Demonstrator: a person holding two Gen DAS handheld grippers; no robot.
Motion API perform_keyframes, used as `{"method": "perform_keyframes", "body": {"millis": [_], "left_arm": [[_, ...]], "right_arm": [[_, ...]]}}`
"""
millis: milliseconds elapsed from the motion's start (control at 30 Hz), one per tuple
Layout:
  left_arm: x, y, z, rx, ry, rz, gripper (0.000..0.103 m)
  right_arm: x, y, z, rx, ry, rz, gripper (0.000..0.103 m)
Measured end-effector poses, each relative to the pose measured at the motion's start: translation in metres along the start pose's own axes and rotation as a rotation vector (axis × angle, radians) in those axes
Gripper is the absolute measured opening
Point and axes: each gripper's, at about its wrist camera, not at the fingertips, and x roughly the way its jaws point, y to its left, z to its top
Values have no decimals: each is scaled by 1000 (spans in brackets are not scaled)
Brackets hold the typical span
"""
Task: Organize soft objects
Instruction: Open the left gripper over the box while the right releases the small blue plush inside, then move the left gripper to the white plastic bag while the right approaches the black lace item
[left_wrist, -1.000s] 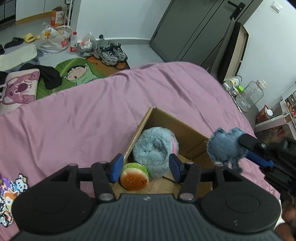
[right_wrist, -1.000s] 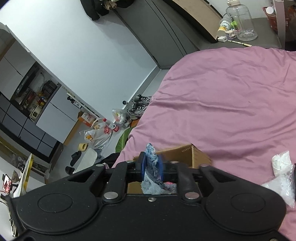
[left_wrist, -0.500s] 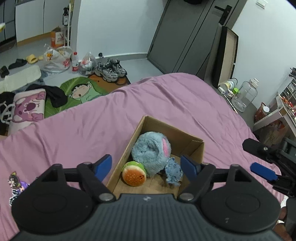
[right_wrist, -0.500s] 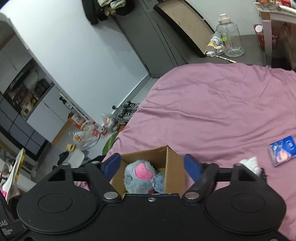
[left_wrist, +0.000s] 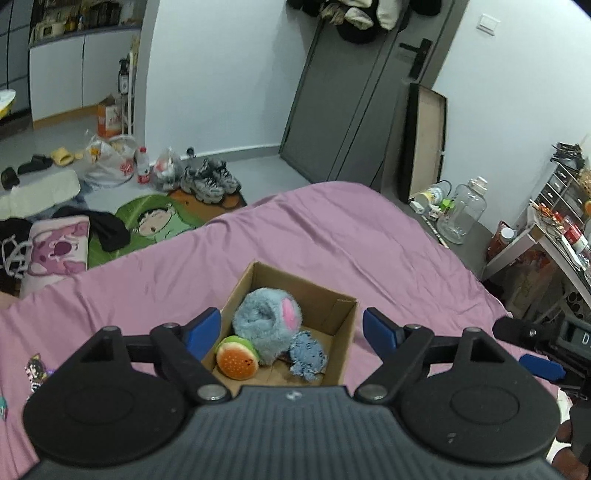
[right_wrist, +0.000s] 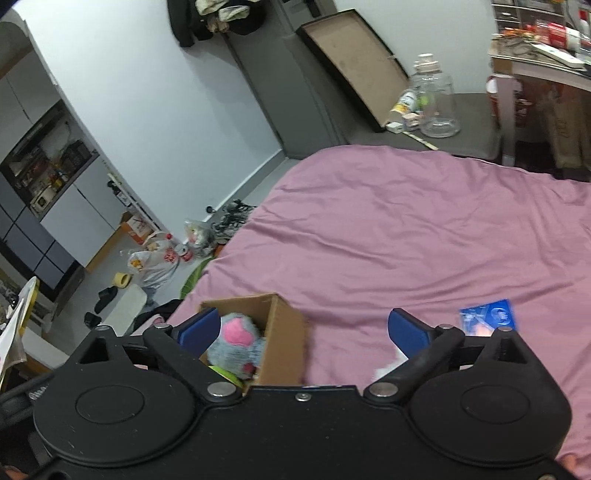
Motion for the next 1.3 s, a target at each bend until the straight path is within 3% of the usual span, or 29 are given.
{"method": "perform_keyframes", "body": {"millis": [267, 633, 767, 1033, 1300], "left_arm": [[-9, -27, -10, 15, 26, -15, 83], [1, -70, -36, 89, 73, -15, 83], [10, -84, -46, 88, 95, -20, 83], [26, -113, -65, 99, 116, -18, 83], [51, -135, -85, 83, 150, -16, 83]], "right_arm": [[-12, -52, -6, 40, 6, -22, 103], [-10, -109, -27, 205, 9, -1, 102], [3, -127, -36, 265, 60, 8, 88], [10, -155, -45, 361, 97, 58, 79], [23, -176, -50, 424, 131, 82, 60]]}}
